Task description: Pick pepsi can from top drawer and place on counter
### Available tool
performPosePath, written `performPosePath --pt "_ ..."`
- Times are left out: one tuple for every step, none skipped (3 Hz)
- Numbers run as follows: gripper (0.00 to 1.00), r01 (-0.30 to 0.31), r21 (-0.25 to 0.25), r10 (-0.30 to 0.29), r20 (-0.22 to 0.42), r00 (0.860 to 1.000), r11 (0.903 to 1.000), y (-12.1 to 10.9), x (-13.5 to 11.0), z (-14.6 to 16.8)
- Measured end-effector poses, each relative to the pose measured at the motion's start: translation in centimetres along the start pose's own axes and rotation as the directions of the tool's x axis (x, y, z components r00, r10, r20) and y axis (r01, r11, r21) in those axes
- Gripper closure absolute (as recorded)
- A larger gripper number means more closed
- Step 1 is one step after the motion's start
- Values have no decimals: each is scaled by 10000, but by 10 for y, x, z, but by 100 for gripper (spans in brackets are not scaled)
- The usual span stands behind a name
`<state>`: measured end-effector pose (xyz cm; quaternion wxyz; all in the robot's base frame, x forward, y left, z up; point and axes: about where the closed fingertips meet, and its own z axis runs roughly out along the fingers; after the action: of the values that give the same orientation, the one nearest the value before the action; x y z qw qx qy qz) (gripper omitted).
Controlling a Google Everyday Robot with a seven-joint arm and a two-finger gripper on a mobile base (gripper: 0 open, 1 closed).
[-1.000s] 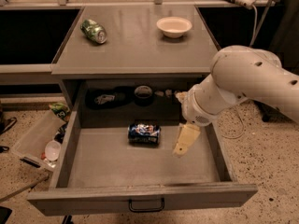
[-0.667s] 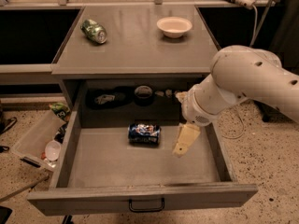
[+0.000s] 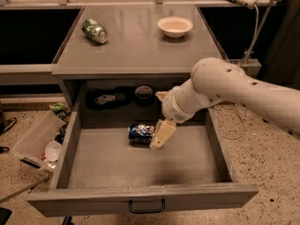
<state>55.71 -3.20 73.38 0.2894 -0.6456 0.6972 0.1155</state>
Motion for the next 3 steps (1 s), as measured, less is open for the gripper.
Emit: performPosePath --pt "0 191 -285 -171 670 9976 9994 -11 -17 47" --pt "0 -216 -733 293 1064 9939 9971 -13 -15 90" --pt "0 -836 -1336 1008 1274 9867 9875 -4 -5 125"
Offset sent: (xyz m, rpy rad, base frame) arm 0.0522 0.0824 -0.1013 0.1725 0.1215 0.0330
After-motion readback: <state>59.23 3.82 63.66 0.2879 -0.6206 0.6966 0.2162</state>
